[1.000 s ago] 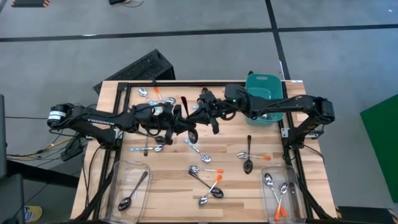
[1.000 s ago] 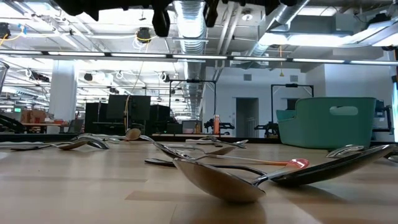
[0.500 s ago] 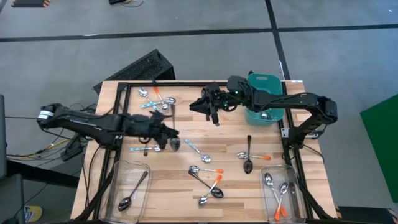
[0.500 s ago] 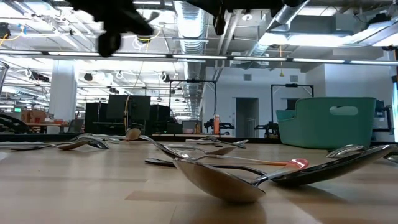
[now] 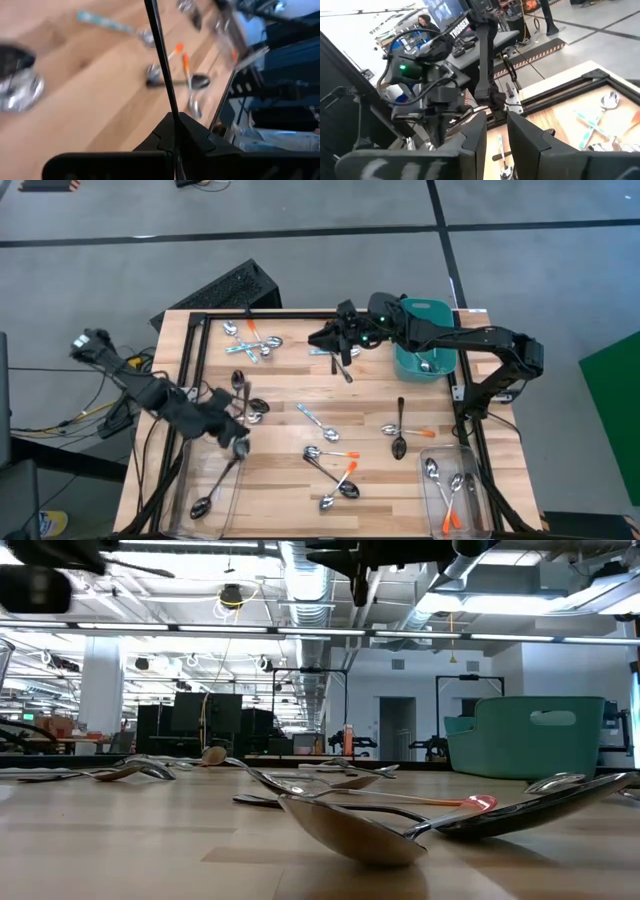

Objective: Sort silverware by color (type)
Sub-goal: Put the black spoon into the left transparent bin

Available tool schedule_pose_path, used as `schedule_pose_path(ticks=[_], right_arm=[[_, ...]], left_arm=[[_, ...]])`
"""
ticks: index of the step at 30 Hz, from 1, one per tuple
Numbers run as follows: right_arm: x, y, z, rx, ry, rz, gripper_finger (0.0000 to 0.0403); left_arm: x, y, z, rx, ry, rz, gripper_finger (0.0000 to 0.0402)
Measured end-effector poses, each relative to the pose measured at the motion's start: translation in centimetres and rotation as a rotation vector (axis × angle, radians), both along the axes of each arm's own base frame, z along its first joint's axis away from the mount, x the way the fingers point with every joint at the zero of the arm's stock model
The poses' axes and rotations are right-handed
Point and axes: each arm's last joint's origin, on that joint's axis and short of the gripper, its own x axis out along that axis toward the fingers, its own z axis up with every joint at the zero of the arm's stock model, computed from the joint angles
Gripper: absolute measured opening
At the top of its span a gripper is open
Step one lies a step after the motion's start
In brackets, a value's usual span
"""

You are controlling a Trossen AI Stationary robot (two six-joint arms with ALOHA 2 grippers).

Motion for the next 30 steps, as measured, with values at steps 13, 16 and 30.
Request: schedule_pose_path(ticks=[13,16,30], right_arm=[[0.0,0.0,-0.2,0.008,0.023,0.001,0.0103],[0.0,0.0,-0.3,0.008,0.025,0.000,0.0103],[0.2,1.1,-1.7,0.040,0.163,0.002,0.0103]], left_arm=[[-3.8,-3.6,-0.7,-0.203,0.132,-0.064,0.0000],[-4.2,-4.0,-0.8,-0.259,0.202,-0.110,0.0000],[-5.0,-7.6,-3.4,-0.346,0.613,-0.273,0.0000]])
